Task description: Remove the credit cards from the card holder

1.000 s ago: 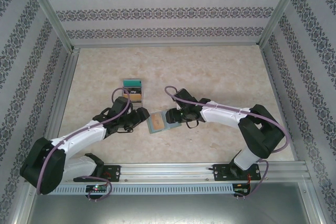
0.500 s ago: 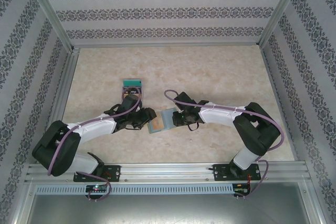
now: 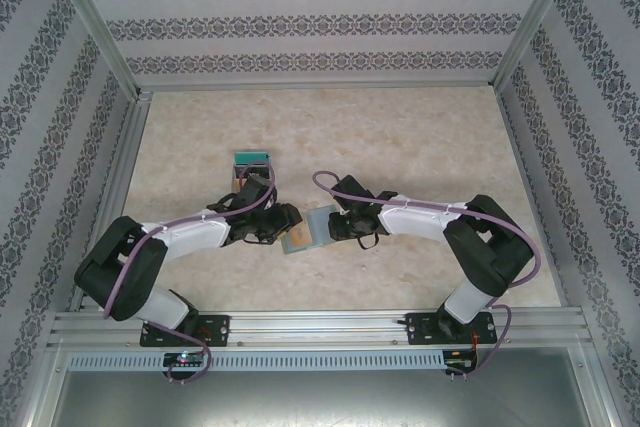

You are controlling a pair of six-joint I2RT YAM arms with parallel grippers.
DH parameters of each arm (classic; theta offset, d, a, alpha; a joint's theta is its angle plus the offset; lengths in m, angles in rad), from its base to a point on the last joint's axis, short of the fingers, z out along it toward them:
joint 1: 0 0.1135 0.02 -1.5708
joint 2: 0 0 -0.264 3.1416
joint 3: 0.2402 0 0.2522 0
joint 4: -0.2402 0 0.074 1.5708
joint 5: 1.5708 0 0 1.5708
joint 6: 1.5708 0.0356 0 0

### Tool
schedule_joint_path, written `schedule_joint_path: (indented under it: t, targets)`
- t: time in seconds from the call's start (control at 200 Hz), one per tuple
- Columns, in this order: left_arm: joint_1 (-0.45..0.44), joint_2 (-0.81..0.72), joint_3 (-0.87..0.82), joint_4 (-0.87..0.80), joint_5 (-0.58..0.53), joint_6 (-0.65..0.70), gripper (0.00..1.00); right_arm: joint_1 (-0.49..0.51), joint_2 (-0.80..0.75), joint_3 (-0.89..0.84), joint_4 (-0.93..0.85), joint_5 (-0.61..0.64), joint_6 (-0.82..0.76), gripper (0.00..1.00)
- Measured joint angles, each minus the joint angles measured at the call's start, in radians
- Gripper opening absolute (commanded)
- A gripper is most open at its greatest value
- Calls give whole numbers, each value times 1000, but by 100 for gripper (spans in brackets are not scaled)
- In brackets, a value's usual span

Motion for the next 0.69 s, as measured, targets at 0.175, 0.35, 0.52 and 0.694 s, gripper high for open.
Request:
schedule_joint_path:
  t: [0.175, 0.35, 0.52, 0.694]
  targets:
    - [0, 8, 16, -42, -5, 0, 48, 0, 0, 0, 0, 0, 0, 24]
    - [0, 11, 19, -68, -8, 1, 48, 0, 1, 0, 2, 0, 0, 24]
    - [0, 37, 32, -69, -3, 4, 48, 0, 2, 0, 2, 0, 0, 24]
    - [0, 44, 32, -62, 5, 8, 48, 0, 2, 0, 2, 0, 0, 24]
